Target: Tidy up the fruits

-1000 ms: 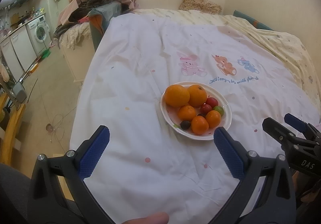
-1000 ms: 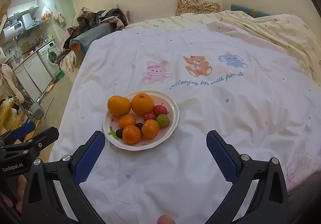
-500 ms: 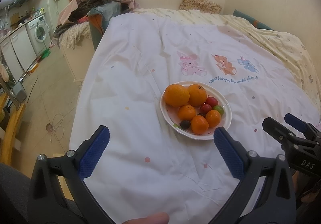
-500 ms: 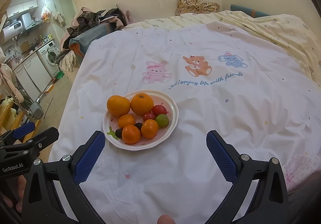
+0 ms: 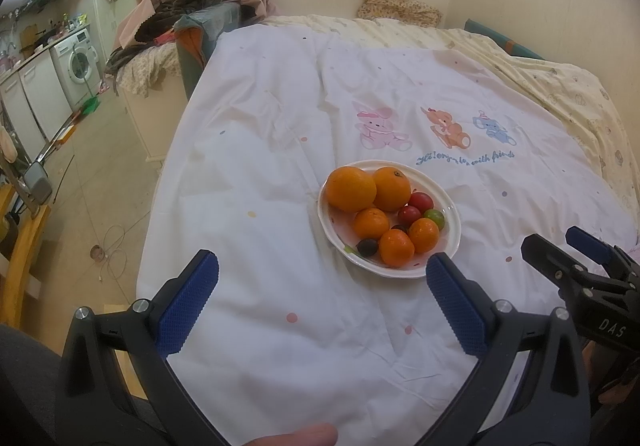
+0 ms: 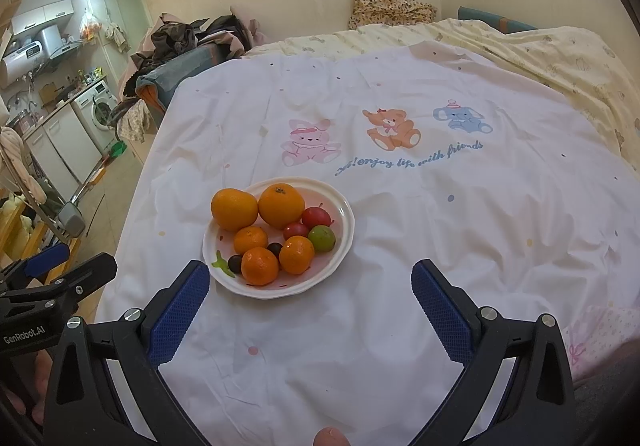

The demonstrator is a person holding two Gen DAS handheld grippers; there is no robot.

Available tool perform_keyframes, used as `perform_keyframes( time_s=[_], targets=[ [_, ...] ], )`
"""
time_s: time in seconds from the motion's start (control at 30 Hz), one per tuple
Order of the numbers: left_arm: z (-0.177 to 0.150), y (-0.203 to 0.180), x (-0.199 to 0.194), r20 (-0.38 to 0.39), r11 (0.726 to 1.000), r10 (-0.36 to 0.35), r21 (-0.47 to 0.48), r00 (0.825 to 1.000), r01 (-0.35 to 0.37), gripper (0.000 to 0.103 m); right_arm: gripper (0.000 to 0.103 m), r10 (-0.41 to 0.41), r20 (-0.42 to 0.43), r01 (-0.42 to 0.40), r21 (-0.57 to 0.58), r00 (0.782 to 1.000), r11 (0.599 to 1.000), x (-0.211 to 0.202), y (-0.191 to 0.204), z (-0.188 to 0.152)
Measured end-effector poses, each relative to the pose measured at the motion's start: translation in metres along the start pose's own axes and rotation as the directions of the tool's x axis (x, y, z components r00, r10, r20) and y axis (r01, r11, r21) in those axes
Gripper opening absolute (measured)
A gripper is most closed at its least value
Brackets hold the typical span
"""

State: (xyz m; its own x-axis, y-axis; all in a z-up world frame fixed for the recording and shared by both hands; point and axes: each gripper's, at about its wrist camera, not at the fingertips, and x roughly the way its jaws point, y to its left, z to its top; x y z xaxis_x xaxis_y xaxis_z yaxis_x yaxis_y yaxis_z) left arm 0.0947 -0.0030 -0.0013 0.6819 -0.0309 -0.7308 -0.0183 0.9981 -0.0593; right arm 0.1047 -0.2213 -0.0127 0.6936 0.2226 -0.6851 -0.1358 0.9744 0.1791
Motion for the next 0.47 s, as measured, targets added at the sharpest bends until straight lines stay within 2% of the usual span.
perform_keyframes(
  time_s=[0.47],
  targets=[
    [-0.0001,-0.0001,0.0017,-0.007,1.000,0.000,-0.003,1.000,0.000,0.102,0.103,-0.003,-0.015,0.002,-0.014,1.000,1.000,0.0040,0.0044,-0.0024]
  ],
)
